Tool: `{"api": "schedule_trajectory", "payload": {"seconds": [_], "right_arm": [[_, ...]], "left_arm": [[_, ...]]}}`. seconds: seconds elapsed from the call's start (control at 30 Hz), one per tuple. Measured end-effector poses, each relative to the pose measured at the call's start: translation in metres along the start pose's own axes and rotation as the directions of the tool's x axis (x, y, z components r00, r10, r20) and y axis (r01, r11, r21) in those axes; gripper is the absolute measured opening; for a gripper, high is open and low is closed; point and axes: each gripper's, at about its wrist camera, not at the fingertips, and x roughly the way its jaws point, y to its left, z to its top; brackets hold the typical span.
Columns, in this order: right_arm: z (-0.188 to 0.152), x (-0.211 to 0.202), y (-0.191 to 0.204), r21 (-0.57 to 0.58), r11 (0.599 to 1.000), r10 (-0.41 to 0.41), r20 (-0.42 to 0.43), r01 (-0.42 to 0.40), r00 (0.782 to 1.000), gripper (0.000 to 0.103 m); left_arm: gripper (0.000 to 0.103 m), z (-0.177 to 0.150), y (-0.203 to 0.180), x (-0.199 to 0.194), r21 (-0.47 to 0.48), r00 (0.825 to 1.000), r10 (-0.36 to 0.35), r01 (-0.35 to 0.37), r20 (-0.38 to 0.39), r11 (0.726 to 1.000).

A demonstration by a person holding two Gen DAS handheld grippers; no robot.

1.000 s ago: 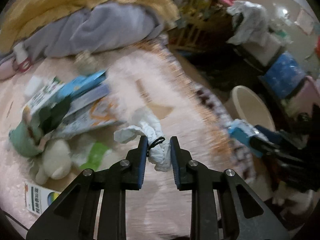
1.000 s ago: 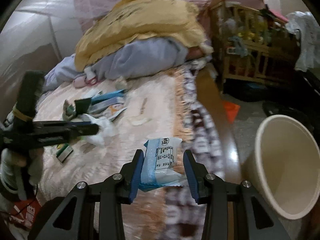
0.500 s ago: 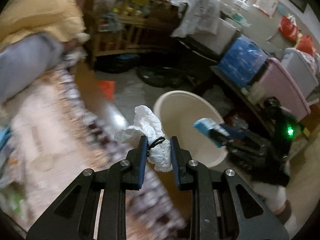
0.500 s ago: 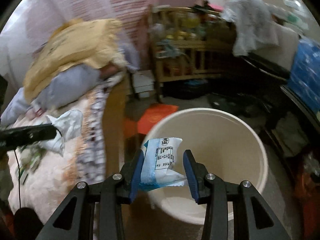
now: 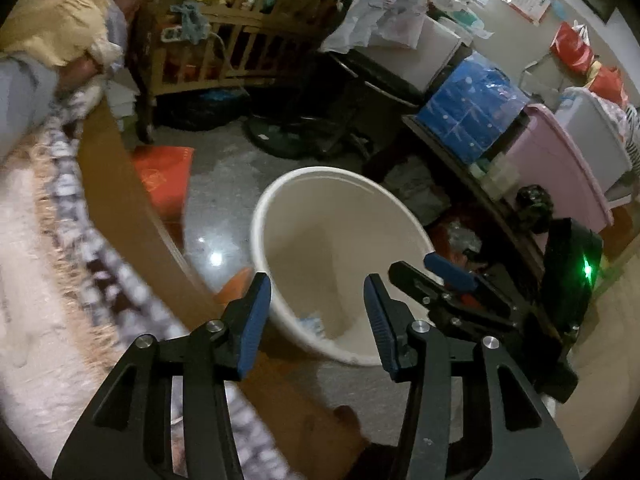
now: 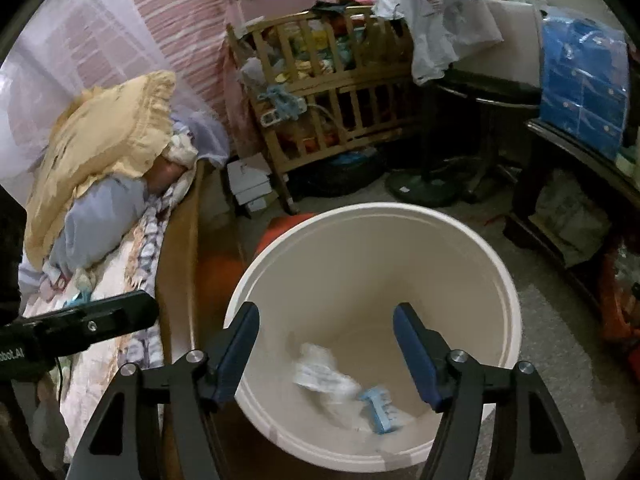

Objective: Collect trash
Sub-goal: 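Move both open tools back over the trash on the bed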

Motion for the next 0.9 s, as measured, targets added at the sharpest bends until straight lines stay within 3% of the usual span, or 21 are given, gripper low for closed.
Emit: {"api": "schedule_trajectory", "payload": {"seconds": [0.17, 0.4, 0.73, 0.9], "right_arm": [[-0.007, 0.001, 0.029, -0.067, 0.997, 0.035, -0.012, -0.036, 0.999, 0.067], [-0.021, -0.001, 0.080, -0.144, 0.985, 0.090, -0.027, -0.093, 0.996, 0.068], [-0.041, -0.002, 0.151, -0.179, 0.964, 0.189, -0.062, -0.197, 0.980, 0.072], [-0.050, -0.002, 0.190, -0.215, 0.945, 0.235, -0.086, -0.248, 0.968, 0.074]], "left_arm": [[0.047, -0.018, 0.015, -0.032, 0.025, 0.988, 0.147, -0.148, 0.052, 0.989], [0.047, -0.052, 0.052, -0.079, 0.008, 0.928, 0.351, -0.354, 0.123, 0.935], [0.047, -0.092, 0.093, -0.132, -0.041, 0.850, 0.493, -0.495, 0.184, 0.868], [0.047, -0.112, 0.115, -0.156, -0.086, 0.831, 0.523, -0.517, 0.187, 0.852]]}}
